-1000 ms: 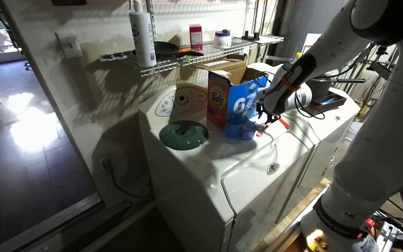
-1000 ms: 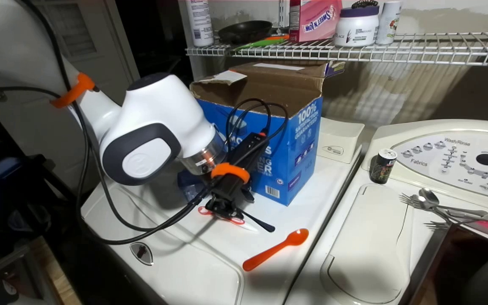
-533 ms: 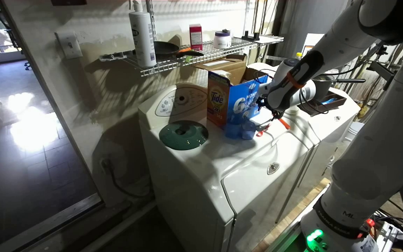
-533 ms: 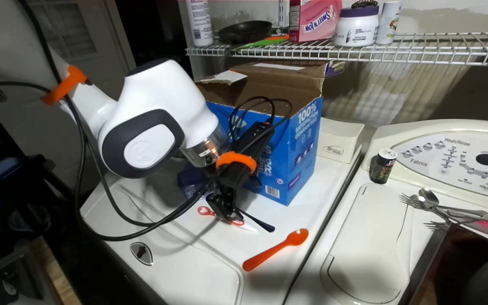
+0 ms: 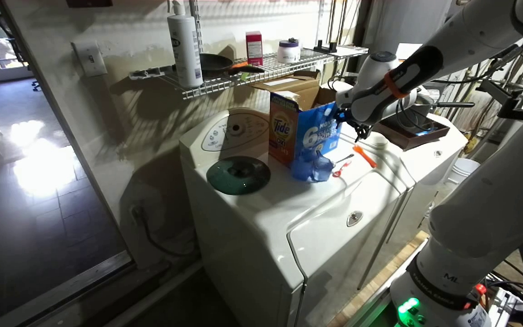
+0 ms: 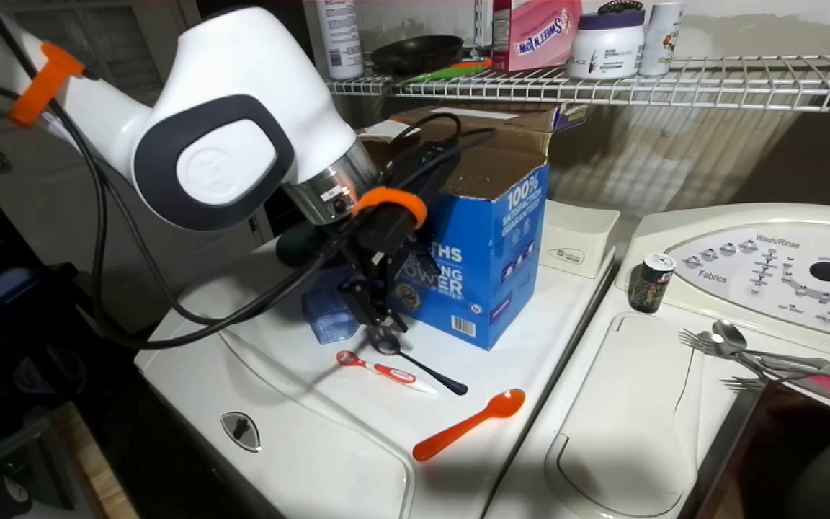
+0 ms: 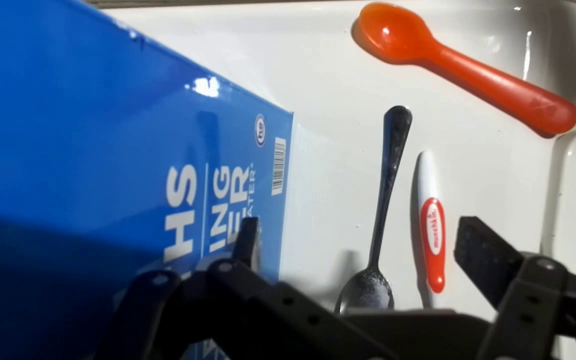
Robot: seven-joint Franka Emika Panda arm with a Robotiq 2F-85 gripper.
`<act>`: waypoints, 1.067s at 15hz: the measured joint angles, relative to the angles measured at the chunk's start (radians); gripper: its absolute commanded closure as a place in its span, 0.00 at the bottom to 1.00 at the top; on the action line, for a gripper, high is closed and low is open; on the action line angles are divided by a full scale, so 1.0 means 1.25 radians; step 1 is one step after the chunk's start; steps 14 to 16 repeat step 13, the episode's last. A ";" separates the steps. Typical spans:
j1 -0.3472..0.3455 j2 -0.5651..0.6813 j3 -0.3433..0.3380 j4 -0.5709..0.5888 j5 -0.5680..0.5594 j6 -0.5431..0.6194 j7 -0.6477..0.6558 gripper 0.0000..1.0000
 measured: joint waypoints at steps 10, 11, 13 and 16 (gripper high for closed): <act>-0.010 -0.067 0.023 0.007 -0.006 -0.068 0.020 0.00; -0.010 -0.067 0.023 0.007 -0.007 -0.068 0.020 0.00; -0.010 -0.067 0.023 0.007 -0.007 -0.068 0.020 0.00; -0.010 -0.067 0.023 0.007 -0.007 -0.068 0.020 0.00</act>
